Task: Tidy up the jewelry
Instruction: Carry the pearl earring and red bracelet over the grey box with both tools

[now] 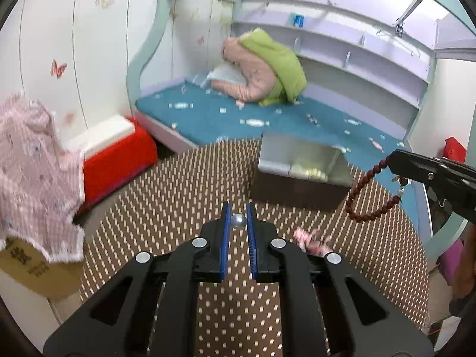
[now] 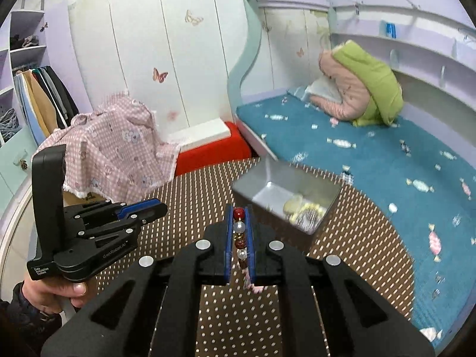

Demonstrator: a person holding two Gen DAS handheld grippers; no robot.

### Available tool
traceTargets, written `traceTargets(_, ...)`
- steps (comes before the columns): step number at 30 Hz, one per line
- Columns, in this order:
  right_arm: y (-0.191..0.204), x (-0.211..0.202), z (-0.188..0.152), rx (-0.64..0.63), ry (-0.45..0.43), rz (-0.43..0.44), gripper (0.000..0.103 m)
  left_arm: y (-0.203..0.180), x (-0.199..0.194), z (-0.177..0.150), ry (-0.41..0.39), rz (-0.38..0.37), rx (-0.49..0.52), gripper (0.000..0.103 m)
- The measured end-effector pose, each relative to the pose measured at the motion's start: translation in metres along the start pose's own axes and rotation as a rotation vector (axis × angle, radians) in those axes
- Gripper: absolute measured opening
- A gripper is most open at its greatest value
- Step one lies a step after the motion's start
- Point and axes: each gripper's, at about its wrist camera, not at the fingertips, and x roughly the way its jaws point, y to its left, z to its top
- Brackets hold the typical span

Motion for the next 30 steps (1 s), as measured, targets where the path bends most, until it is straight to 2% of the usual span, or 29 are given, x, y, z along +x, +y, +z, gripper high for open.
traceTargets(4, -0.004, -0.005, 0.022, -0.02, -0.036, -0.031, 0.006, -0.009, -0.005, 0.038, -0.054, -0.011, 0.03, 0.011)
traceTargets(8, -0.011, 0.0, 0.042, -0.021, -0.052, -0.065, 0.006, -0.021, 0.003, 0.071, -0.07, -0.032, 0.049, 0.011)
traceTargets(17, -0.035, 0.037, 0.062, 0.003, 0.006, -0.102, 0.007, -0.034, 0.054, 0.123, -0.012, -0.083, 0.043, 0.011)
traceTargets(23, -0.046, 0.062, 0.059, 0.019, 0.057, -0.115, 0.007, -0.036, 0.089, 0.133, 0.047, -0.1, 0.041, 0.011)
traceTargets(30, -0.055, 0.081, 0.052, 0.044, 0.104, -0.123, 0.007, -0.041, 0.109, 0.131, 0.071, -0.102, 0.047, 0.011)
